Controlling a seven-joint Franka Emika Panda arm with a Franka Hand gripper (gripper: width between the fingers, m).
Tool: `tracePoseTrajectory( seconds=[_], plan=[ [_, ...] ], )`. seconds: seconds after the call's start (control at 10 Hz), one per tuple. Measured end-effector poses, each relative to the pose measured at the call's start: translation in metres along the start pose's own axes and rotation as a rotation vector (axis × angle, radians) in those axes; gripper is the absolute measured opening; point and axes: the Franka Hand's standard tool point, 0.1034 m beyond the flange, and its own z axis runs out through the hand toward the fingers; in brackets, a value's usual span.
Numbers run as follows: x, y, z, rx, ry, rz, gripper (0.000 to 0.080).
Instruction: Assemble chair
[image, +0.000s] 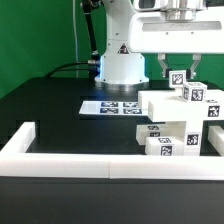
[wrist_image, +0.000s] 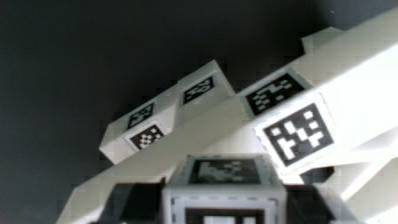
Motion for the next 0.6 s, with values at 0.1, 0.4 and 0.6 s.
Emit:
tracePoseTrajectory(
  seconds=[0.1, 0.4, 0.6],
  plan=[
    [-0.0004, -0.0007, 0.0, 0.005, -0.002, 0.097, 0.0291],
    [-0.0019, -0.0033, 0.0001, 0.02, -0.01, 0.331, 0.0291],
    [-0.0026, -0.0046, 0.0, 0.029, -0.017, 0.452, 0.0291]
  ],
)
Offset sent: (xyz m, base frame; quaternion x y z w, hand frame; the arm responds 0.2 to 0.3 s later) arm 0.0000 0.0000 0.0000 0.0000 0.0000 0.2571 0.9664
